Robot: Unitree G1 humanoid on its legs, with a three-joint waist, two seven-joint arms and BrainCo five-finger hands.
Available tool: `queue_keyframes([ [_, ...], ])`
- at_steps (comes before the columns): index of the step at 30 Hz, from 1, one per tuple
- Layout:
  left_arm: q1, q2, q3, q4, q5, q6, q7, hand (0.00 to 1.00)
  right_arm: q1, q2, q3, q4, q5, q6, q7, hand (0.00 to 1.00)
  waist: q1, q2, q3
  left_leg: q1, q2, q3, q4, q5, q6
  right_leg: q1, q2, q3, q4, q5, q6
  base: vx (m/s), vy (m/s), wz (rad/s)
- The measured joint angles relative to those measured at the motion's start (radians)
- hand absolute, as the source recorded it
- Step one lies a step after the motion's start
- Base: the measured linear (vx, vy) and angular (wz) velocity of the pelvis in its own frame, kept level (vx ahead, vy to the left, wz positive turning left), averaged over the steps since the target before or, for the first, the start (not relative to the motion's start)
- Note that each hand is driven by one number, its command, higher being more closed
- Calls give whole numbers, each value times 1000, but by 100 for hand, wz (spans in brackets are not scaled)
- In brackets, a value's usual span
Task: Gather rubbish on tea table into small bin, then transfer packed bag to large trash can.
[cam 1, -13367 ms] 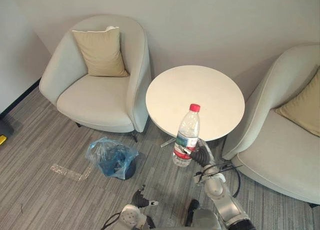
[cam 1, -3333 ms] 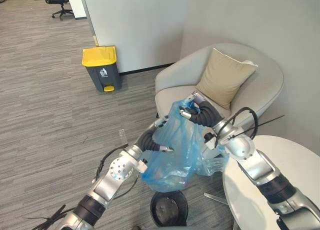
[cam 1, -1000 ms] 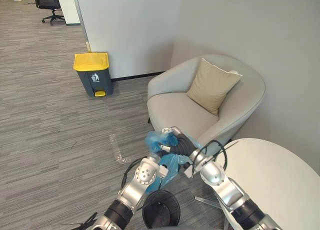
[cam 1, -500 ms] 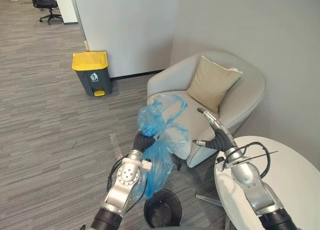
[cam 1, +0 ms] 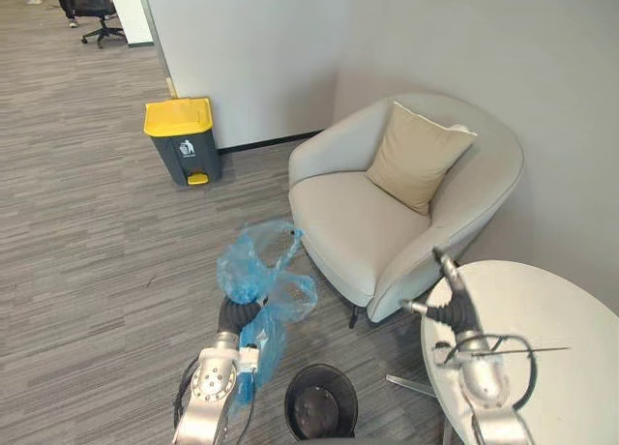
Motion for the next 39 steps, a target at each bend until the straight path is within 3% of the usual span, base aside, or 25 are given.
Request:
queue_keyframes([
  [9, 19, 1, 58, 242, 28, 22, -22, 100, 4, 33, -37, 310, 107, 35, 41, 0, 2, 18, 12, 10, -11, 1, 0, -17, 2, 26, -12, -2, -19, 5, 7, 12, 4, 0],
  [14, 16, 2, 89, 374, 62, 29, -19, 100, -15, 45, -34, 459, 146, 48, 45, 0, 7, 15, 28, 25, -14, 9, 1, -29, -2, 33, -14, 8, -24, 5, 10, 11, 6, -4],
  [25, 13, 1, 96, 518, 71, 44, -11, 100, -64, 46, -25, 564, 146, 63, 32, 0, 20, 21, 51, 71, -18, 33, 6, -45, 8, 65, -11, 30, -25, 2, 9, 23, -4, -6],
  [33, -3, 1, 97, 557, 68, 47, 8, 100, -142, 38, -11, 637, 163, 69, 15, 0, 32, 12, 114, 65, -37, 74, 7, -49, 14, 22, -18, 79, 8, 5, 15, -36, 5, -16],
  [37, -70, 1, 106, 558, 58, 47, 23, 100, -209, 40, 25, 633, 161, 69, -8, 0, 51, -10, 190, -45, -20, 103, 162, -103, 54, -75, -28, 108, 103, 11, 22, -84, -9, -20],
  [39, -105, -7, 111, 553, 56, 47, 27, 100, -227, 38, 29, 632, 157, 70, -19, 0, 58, -4, 204, -105, -1, 97, 261, -130, 76, -125, -20, 110, 160, 41, 55, -118, 13, -13],
])
